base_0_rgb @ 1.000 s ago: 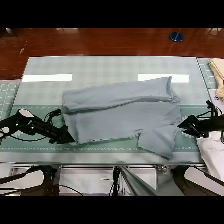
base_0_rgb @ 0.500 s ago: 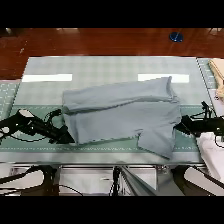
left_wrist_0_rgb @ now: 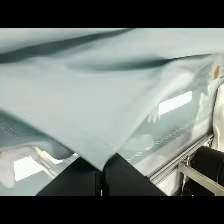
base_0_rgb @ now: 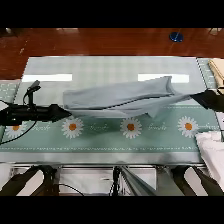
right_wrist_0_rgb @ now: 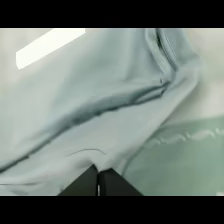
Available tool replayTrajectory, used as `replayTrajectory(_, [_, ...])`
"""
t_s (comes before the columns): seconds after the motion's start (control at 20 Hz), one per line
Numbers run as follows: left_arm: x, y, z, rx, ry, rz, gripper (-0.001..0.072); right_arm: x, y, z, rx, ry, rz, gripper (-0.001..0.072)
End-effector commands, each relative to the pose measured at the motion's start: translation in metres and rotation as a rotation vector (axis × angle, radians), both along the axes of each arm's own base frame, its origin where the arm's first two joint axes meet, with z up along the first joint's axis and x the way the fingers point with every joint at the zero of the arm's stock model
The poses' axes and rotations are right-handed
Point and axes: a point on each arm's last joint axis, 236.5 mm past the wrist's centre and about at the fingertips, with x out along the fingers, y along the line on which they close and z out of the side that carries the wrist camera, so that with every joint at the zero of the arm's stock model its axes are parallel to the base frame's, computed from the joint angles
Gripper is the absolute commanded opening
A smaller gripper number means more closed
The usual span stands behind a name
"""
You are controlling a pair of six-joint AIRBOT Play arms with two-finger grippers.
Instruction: Fold the shirts.
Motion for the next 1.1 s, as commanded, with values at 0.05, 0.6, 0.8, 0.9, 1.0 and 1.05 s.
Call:
replayTrajectory(0.05, [0.025, 0.006, 0.033, 0.007, -0.138, 0.101, 0.0021, 0.034, 0.005, 0.046, -0.028, -0.193, -0.057, 0.0017])
replayTrajectory(0.6, [0.113, 0.046, 0.008, 0.077, -0.148, 0.257, 0.0021, 0.135, 0.005, -0.016, -0.068, -0.133, -0.096, 0.0017])
replayTrajectory(0.8, [0.121, 0.043, -0.034, 0.073, -0.039, 0.238, 0.0021, 0.161, 0.001, -0.029, -0.075, -0.083, -0.061, 0.0017])
replayTrajectory(0.9, [0.122, 0.046, -0.053, 0.074, 0.006, 0.248, 0.0021, 0.163, -0.005, -0.047, -0.094, -0.048, -0.062, 0.0017])
replayTrajectory(1.0, [0.124, 0.049, -0.067, 0.08, 0.033, 0.261, 0.0021, 0.162, -0.007, -0.064, -0.116, -0.013, -0.049, 0.0017])
replayTrajectory(1.05, [0.125, 0.05, -0.072, 0.083, 0.041, 0.267, 0.0021, 0.162, -0.008, -0.071, -0.116, 0.002, -0.046, 0.0017])
